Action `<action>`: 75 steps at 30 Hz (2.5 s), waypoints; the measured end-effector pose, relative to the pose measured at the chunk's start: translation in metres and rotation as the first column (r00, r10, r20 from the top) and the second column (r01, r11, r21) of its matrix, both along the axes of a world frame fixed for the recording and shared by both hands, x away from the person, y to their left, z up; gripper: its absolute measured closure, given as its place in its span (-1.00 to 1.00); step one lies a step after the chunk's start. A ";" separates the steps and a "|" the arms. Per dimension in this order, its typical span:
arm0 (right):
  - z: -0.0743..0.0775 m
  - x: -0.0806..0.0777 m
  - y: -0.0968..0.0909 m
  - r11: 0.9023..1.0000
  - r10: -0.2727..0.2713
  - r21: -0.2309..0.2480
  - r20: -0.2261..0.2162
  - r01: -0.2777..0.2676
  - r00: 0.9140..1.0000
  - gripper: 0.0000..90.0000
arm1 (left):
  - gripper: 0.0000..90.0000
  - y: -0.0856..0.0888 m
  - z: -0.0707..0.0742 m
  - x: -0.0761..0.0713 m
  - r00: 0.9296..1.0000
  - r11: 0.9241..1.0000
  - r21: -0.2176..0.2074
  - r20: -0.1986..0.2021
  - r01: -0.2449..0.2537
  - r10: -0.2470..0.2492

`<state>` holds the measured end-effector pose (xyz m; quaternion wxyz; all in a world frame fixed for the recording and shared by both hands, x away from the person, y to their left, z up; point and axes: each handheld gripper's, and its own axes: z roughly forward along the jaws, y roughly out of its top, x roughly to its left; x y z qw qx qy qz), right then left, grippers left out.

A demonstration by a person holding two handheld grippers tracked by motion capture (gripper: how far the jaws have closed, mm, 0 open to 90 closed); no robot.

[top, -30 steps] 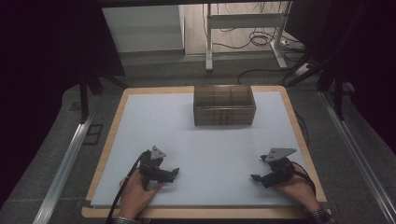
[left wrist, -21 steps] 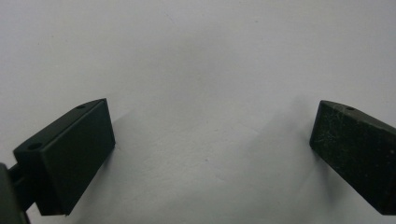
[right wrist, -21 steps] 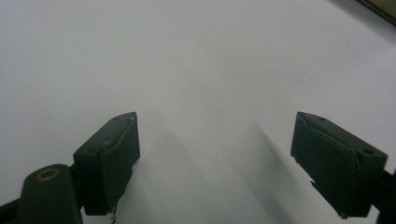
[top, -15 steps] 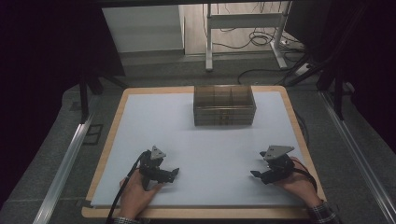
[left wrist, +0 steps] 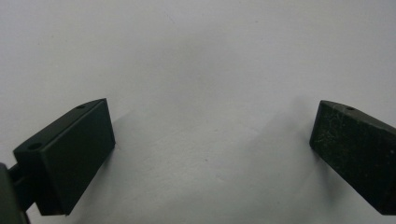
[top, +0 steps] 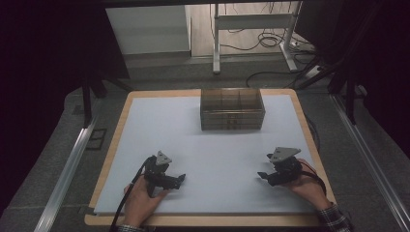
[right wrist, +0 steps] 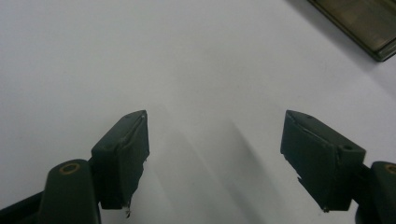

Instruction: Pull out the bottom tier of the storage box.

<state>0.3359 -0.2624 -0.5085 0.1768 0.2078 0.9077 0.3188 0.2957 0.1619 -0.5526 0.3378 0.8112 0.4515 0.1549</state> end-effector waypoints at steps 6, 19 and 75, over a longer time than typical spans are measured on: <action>0.004 0.004 0.005 1.000 0.000 -0.020 0.026 0.001 1.000 -0.45 | -1.00 0.000 0.000 0.000 1.000 1.000 0.000 0.000 0.000 0.000; 0.005 0.011 0.020 0.994 0.019 -0.108 0.109 -0.007 0.994 -0.34 | -1.00 0.000 0.000 0.000 1.000 1.000 0.000 0.000 0.000 0.000; -0.014 0.051 0.092 0.912 0.201 -0.409 0.481 0.016 0.853 0.24 | -1.00 0.000 0.000 0.000 1.000 1.000 -0.001 -0.001 0.000 0.000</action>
